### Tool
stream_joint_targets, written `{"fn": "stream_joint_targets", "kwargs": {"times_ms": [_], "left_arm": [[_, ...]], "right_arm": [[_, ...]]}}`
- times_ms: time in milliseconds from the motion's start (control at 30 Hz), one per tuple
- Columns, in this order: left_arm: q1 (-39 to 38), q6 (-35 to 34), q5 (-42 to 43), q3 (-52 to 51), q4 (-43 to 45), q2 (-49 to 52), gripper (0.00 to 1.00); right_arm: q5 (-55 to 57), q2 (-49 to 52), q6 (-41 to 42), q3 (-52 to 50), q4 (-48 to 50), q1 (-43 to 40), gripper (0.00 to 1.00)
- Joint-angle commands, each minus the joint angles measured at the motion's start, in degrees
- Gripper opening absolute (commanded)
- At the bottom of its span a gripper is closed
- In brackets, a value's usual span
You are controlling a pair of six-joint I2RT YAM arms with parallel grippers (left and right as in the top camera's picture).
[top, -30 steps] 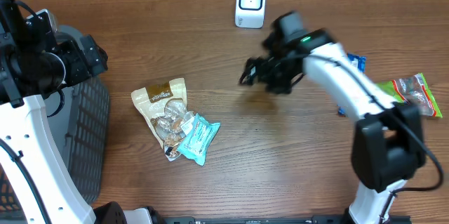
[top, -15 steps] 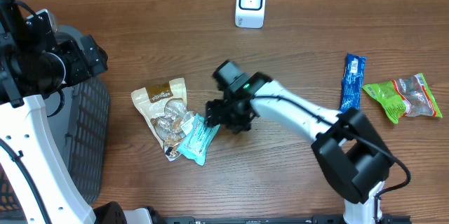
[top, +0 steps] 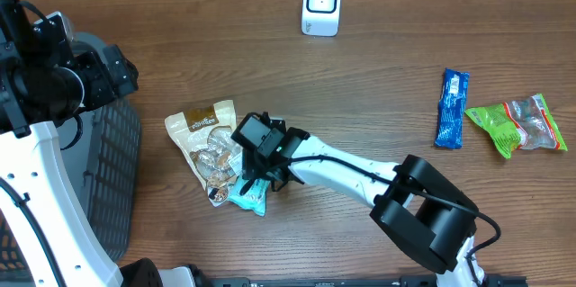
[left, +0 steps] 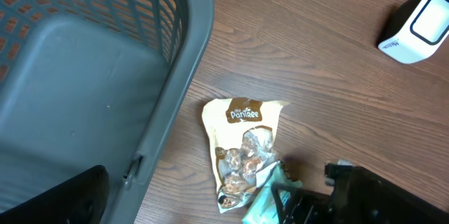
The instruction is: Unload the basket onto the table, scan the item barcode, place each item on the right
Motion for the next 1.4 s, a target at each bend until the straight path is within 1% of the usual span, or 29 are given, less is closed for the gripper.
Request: {"fn": "stream_joint_targets", "kwargs": {"times_ms": [0, 33, 100, 133, 167, 267, 333, 433, 500, 600, 700, 867, 900, 967, 1033, 1067, 1100, 1133, 1167, 1300, 1367], "left_arm": [[0.1, -1.0, 0.4, 1.0, 0.1, -0.7, 1.00], [0.1, -1.0, 0.4, 1.0, 0.1, -0.7, 0.99], [0.1, -1.0, 0.4, 1.0, 0.1, -0.7, 1.00], [0.1, -1.0, 0.4, 1.0, 0.1, -0.7, 1.00], [0.1, -1.0, 0.4, 1.0, 0.1, -0.7, 0.99], [0.1, -1.0, 0.4, 1.0, 0.1, -0.7, 0.99], [0.1, -1.0, 0.4, 1.0, 0.1, -0.7, 0.99], [0.1, -1.0, 0.4, 1.0, 0.1, -0.7, 1.00], [0.1, -1.0, 0.4, 1.0, 0.1, -0.7, 1.00], [0.1, -1.0, 0.4, 1.0, 0.1, -0.7, 1.00], [0.1, -1.0, 0.4, 1.0, 0.1, -0.7, 0.99], [0.1, -1.0, 0.4, 1.0, 0.1, -0.7, 1.00], [0.1, -1.0, 0.4, 1.0, 0.1, -0.7, 0.99], [0.1, -1.0, 0.4, 1.0, 0.1, -0.7, 1.00], [0.1, -1.0, 0.4, 1.0, 0.1, -0.7, 0.99], [0.1, -1.0, 0.4, 1.0, 0.1, -0.7, 1.00], [0.1, -1.0, 0.4, 1.0, 0.1, -0.7, 1.00], [0.1, -1.0, 0.4, 1.0, 0.1, -0.7, 1.00], [0.1, -1.0, 0.4, 1.0, 0.1, -0.7, 0.99], [0.1, -1.0, 0.4, 1.0, 0.1, -0.7, 1.00], [0.1, -1.0, 0.4, 1.0, 0.1, -0.7, 1.00]], "right_arm": [[3.4, 0.8, 0.7, -0.2, -1.7, -1.8, 0.57], [3.4, 0.8, 0.7, -0.1, -2.5, -2.6, 0.54], [3.1, 0.4, 0.6, 0.9, -5.3, -4.5, 0.52], [3.1, -0.5, -0.5, 2.3, -8.9, -6.8, 0.52], [3.0, -1.0, -2.6, 3.1, -10.4, -8.2, 0.52], [1.0, -2.3, -12.6, 5.0, -12.9, -12.1, 0.51], [-0.9, -2.9, -18.0, 5.8, -13.9, -14.3, 0.43], [-4.7, -3.6, -23.3, 6.6, -15.2, -17.5, 0.31], [-8.7, -4.0, -26.6, 6.9, -15.7, -19.4, 0.27], [-18.6, -4.8, -32.3, 7.6, -16.5, -22.5, 0.21], [-29.6, -5.4, -36.2, 8.0, -16.9, -25.6, 0.21], [-53.4, -5.5, -41.5, 8.0, -16.4, -32.2, 0.21], [-61.0, -5.5, -43.6, 8.0, -16.0, -34.5, 0.21], [-65.9, -5.5, -44.6, 8.0, -15.4, -36.3, 0.21], [-66.1, -5.5, -44.6, 8.0, -15.1, -37.8, 0.22], [-62.6, -5.5, -44.6, 8.0, -15.3, -38.8, 0.45], [-59.5, -5.5, -44.6, 8.0, -15.7, -39.2, 0.54], [-55.9, -5.5, -44.6, 8.0, -16.1, -39.6, 0.58], [-51.4, -5.5, -44.5, 8.0, -16.5, -39.8, 0.60], [-31.5, -5.6, -44.2, 8.0, -17.3, -39.7, 0.60], [-27.5, -5.7, -44.2, 8.1, -17.1, -39.2, 0.60]]}}
